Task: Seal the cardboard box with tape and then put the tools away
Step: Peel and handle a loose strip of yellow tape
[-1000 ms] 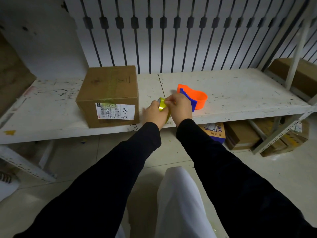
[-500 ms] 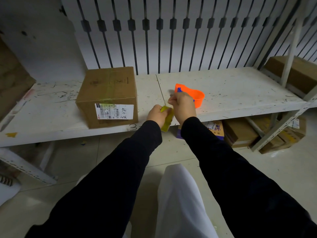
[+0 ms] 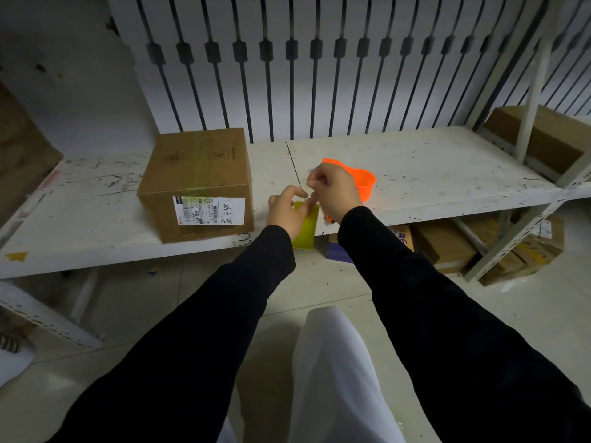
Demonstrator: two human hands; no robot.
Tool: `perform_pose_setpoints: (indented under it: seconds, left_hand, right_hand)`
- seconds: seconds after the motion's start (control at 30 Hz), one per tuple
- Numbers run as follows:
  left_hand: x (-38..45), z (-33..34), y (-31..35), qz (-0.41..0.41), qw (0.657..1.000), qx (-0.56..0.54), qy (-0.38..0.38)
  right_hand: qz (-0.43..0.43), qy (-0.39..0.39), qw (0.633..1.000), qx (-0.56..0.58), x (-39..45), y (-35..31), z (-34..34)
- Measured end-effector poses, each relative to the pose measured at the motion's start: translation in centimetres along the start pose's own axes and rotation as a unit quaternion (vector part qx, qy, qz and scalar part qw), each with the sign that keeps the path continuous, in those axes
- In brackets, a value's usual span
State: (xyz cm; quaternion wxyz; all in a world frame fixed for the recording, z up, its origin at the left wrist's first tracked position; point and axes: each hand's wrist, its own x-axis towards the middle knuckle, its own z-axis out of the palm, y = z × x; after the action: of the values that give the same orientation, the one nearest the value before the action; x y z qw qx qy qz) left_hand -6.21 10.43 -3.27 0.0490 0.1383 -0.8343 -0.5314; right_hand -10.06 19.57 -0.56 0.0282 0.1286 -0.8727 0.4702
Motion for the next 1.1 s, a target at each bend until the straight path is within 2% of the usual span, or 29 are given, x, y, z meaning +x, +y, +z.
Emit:
perform_pose_setpoints:
  seconds: [0.2, 0.43, 0.57, 0.7, 0.9, 1.1]
  left_hand:
    - [0.0, -1.3, 0.7, 0.055, 0.996, -0.066, -0.014]
    - [0.1, -1.8, 1.1, 0.033, 0.995, -0.096, -0.018]
    - [0.3, -1.9, 1.3, 0.015, 0.99, -0.137, -0.019]
    - [0.7, -2.0, 0.8, 0.011, 0.993, -0.116, 0.008]
    - [0.8, -2.0, 0.3, 0.017, 0.994, -0.083, 0.067]
    - [0.5, -2.3, 0.5, 0.02, 0.995, -0.048, 0.086]
  right_hand:
    - [-0.019, -0.005, 1.0, 0.015, -0.1, -0.5, 0.0]
    - [-0.016, -0.005, 0.999, 0.032, -0.2, -0.5, -0.3]
    - [0.011, 0.012, 0.996, 0.09, -0.6, -0.3, -0.5]
    - [0.062, 0.03, 0.984, 0.165, -1.0, 0.1, -0.5]
    - [0.101, 0.015, 0.956, 0.274, -0.8, 0.5, 0.2]
    - [0.15, 0.03, 0.955, 0.253, -0.6, 0.4, 0.8]
